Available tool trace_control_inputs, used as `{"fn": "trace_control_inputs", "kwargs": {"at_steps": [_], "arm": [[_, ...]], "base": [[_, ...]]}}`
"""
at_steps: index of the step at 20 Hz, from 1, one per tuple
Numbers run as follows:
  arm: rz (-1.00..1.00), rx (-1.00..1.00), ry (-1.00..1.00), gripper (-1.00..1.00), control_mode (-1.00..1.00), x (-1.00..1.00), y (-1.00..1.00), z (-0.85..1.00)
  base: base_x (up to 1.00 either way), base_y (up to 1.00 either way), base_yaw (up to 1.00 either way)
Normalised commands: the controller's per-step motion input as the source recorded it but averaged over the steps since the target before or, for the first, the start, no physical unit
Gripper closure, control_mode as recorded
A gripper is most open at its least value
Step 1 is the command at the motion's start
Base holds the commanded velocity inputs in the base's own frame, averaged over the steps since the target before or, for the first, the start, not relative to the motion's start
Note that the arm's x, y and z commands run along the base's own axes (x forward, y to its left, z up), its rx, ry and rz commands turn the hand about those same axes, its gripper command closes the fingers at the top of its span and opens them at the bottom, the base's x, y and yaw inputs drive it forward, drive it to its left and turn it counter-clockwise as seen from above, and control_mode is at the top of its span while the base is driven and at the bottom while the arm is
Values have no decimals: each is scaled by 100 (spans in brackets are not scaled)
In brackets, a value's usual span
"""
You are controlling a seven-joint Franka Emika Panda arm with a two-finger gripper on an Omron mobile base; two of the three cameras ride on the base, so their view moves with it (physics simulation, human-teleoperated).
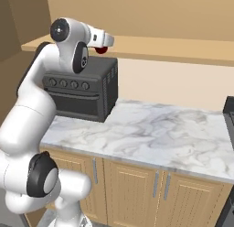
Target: Pick the can from the counter and place it in the open cabinet.
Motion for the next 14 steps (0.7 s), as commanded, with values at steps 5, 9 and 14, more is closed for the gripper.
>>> {"fn": "trace_control_inputs", "kwargs": {"at_steps": [5,9,14], "arm": [[0,0,-1,100,-100,6,0,2],[0,0,0,100,-100,3,0,0],[0,0,1,100,-100,15,0,0]], "base": [[0,0,0],[0,0,0],[0,0,0]]}}
